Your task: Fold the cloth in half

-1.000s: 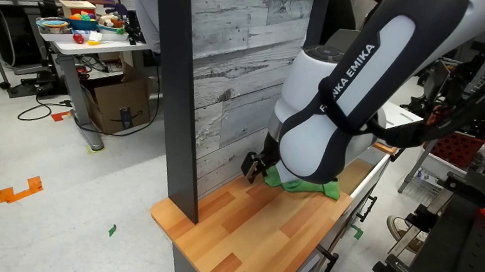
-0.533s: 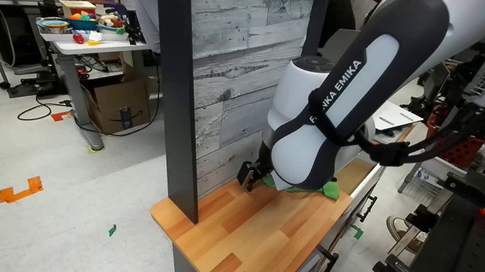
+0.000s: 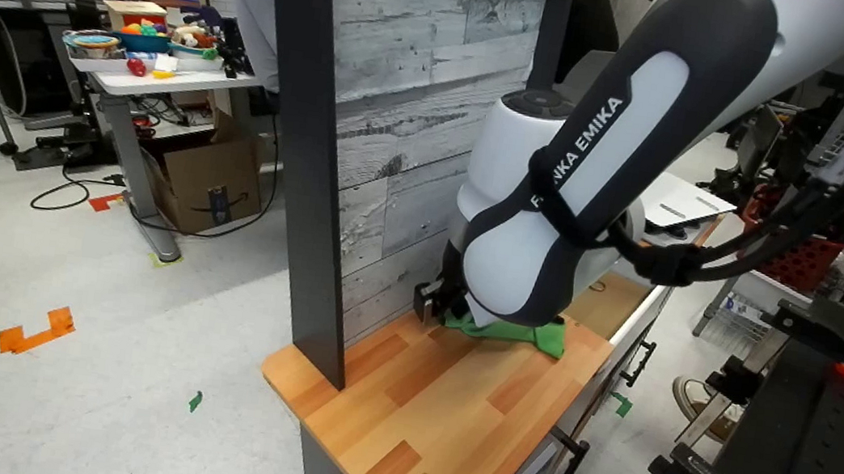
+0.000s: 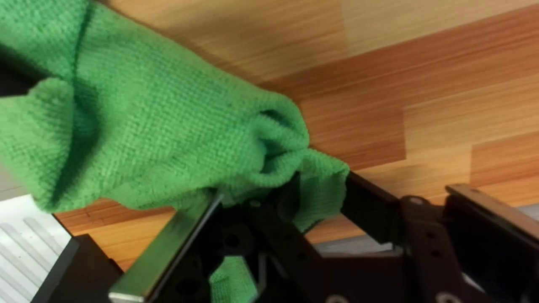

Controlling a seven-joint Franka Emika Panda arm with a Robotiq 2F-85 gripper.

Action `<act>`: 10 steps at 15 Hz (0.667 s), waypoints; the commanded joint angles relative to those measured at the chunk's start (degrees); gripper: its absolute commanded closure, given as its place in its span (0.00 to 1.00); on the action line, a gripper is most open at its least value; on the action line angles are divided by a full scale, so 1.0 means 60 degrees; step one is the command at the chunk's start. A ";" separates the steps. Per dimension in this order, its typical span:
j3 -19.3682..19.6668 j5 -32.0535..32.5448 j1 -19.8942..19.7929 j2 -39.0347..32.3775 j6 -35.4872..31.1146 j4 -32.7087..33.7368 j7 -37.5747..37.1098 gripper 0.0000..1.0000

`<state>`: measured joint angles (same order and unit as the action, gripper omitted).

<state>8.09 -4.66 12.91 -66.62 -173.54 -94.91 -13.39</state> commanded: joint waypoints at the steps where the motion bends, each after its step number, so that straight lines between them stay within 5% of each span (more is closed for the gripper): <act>1: -0.0065 0.0141 0.0079 0.0166 -0.0248 -0.0398 0.0258 0.99; 10: 0.0981 -0.0302 0.1467 0.1942 -0.2474 -0.3488 0.0182 0.97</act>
<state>10.88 -4.78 17.78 -62.15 -183.89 -105.69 -12.18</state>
